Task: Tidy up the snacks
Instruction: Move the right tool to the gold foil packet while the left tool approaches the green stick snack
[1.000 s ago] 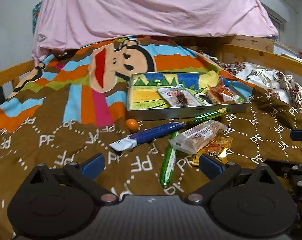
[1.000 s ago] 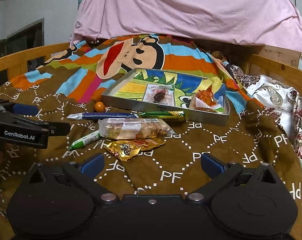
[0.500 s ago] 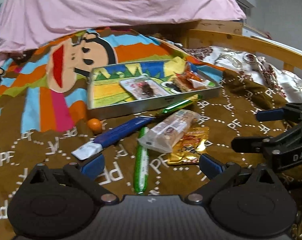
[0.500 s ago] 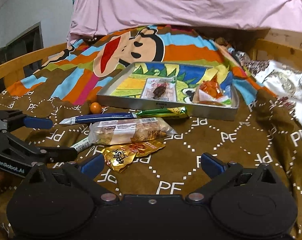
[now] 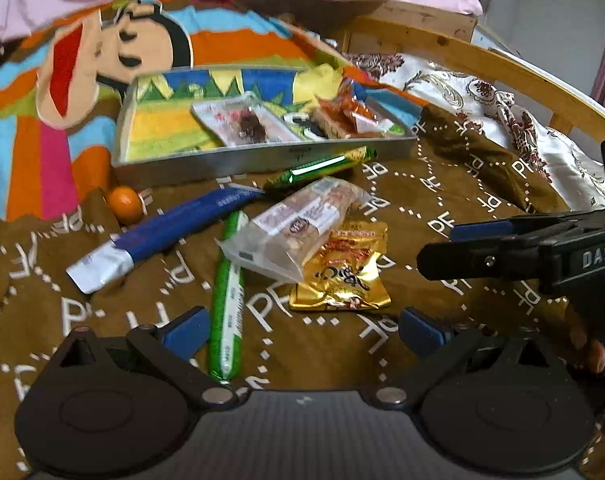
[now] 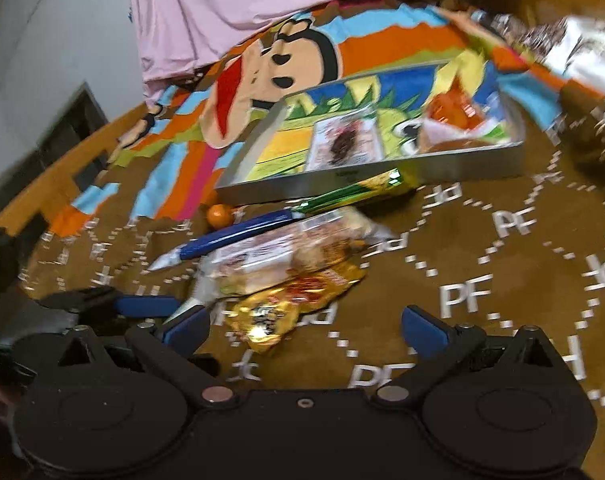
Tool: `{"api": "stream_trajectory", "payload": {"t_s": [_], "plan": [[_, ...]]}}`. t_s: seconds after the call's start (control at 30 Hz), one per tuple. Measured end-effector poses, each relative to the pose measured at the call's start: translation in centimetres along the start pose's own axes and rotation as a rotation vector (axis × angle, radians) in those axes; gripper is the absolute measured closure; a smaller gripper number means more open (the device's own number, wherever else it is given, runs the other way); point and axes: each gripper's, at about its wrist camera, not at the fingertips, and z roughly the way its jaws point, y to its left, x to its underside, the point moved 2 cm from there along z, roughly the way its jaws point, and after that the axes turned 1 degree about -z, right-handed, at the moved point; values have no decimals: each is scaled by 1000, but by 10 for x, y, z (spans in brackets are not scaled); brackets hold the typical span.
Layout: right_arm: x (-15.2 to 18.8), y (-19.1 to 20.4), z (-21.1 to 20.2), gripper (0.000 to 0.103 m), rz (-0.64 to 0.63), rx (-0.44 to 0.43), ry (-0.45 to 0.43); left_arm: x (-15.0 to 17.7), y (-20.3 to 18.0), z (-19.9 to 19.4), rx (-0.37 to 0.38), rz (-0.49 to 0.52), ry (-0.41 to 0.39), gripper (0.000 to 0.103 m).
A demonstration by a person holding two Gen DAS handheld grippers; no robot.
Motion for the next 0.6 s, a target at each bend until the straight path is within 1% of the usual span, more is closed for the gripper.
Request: {"api": "stream_trajectory", "payload": {"t_s": [0.13,0.2,0.33,0.4,0.43,0.53,0.6], "plan": [[-3,0,10,3,48,-111,53,-1,4,1,21,-32,-6,1],[-4,0,14,5,68,-142,75,0,9,2,21,-48,-1,1],[-6,-3,25,7,90,-161,101,2,24,7,12,-108,19,9],[-8,-7,31,9,117,-166,104,1,28,8,30,-125,16,10],[-9,-10,33,11,133,-170,102,1,30,8,40,-124,19,11],[-13,-18,39,20,171,-182,90,-3,32,10,44,-95,38,19],[-15,-22,44,33,192,-191,90,-7,34,12,53,-83,55,23]]}}
